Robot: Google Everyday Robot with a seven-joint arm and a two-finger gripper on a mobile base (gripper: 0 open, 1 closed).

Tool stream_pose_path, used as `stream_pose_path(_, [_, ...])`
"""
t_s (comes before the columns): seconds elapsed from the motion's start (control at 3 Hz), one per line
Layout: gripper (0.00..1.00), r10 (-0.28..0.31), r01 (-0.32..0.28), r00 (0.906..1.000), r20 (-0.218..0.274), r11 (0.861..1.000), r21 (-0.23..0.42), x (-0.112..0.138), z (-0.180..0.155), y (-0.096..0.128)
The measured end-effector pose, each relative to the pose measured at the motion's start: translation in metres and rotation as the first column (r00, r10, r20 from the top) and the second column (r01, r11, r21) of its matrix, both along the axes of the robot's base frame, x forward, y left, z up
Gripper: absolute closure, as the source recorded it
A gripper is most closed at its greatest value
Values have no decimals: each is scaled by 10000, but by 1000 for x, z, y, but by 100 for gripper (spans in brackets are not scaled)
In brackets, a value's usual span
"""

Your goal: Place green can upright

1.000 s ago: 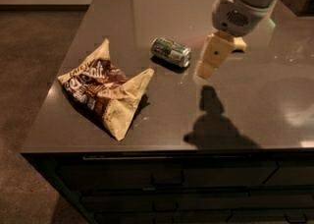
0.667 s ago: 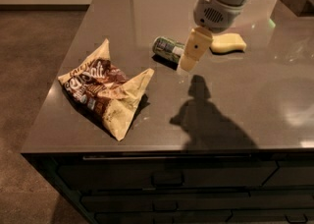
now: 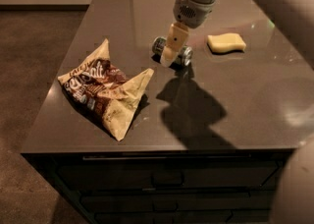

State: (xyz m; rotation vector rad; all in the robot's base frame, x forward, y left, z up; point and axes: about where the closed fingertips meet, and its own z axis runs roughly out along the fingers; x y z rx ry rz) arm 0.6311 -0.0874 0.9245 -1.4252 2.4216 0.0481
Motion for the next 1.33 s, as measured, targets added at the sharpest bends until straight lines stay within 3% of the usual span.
stream_pose_path(1.0, [0,-47,31,9966,-822,9998,-187,56,-55,42])
stream_pose_path(1.33, [7,11,-56,9956,-940,9988,-477,70,-65,53])
